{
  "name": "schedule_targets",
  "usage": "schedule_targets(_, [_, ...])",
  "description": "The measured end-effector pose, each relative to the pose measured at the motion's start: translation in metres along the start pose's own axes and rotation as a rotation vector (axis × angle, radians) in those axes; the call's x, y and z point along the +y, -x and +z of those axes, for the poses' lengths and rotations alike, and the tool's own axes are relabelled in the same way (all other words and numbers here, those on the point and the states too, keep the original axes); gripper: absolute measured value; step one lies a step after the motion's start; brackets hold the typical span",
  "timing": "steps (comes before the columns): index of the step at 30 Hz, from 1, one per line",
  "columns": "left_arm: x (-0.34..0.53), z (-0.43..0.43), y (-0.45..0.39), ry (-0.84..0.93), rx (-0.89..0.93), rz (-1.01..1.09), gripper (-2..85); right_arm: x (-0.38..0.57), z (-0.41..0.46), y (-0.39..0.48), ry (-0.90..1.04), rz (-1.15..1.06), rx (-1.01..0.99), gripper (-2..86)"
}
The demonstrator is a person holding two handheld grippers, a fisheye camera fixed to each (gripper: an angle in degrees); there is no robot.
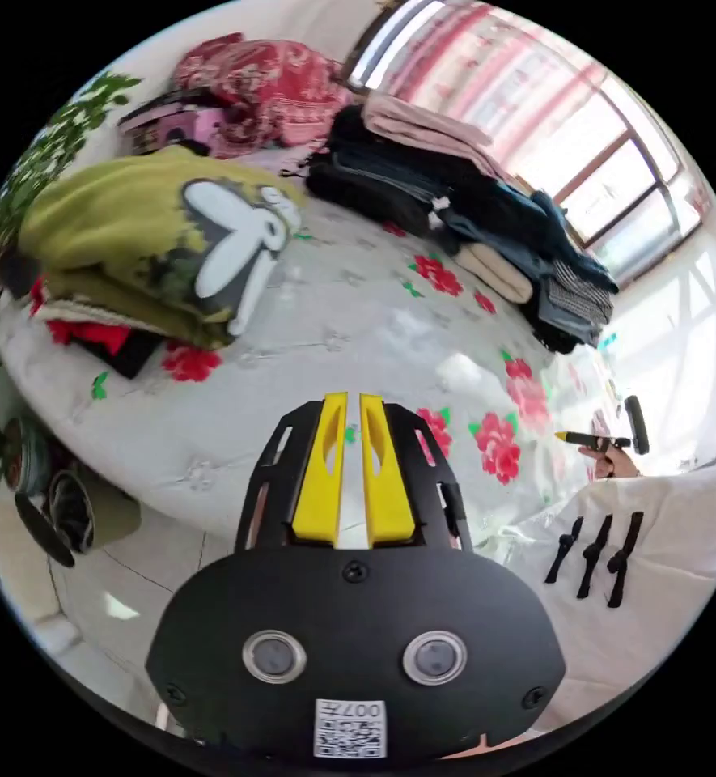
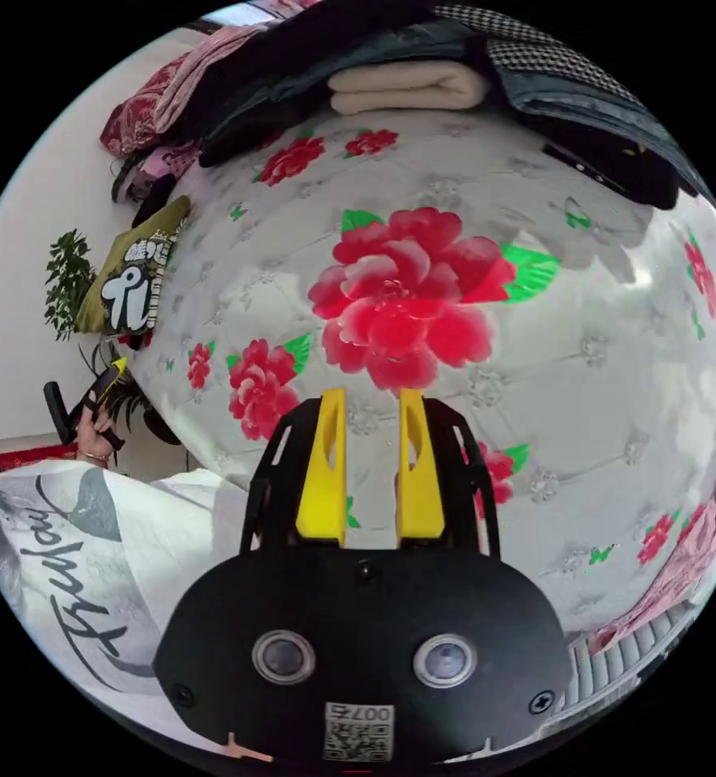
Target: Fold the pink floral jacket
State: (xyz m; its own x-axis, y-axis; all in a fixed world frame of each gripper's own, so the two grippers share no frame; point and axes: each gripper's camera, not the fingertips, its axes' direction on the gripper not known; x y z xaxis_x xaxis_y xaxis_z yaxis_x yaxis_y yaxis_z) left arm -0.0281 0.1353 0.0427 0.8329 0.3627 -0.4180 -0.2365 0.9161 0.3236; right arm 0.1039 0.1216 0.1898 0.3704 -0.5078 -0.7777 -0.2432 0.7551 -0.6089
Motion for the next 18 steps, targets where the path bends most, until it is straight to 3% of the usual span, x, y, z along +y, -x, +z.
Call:
schedule_targets(7, [-0.026,0.110,-0.169,0.294,0.027,0.547,-0.9,0.120,-0.054,-0.111,-0.247,0.543,0.206,9.0])
schedule_targets(13, [-0.003,0.163,-0.227,0.480,-0.067,0.609,-1.0,0.198,-0.095,-0.185,-0.393,0.879,0.271,10.4])
schedule_targets(18, [0.014,0.185,-0.227,0.585,-0.134,0.592,-0.9,0.223,-0.093,-0.235,-0.389,1.025,0.250,11.3])
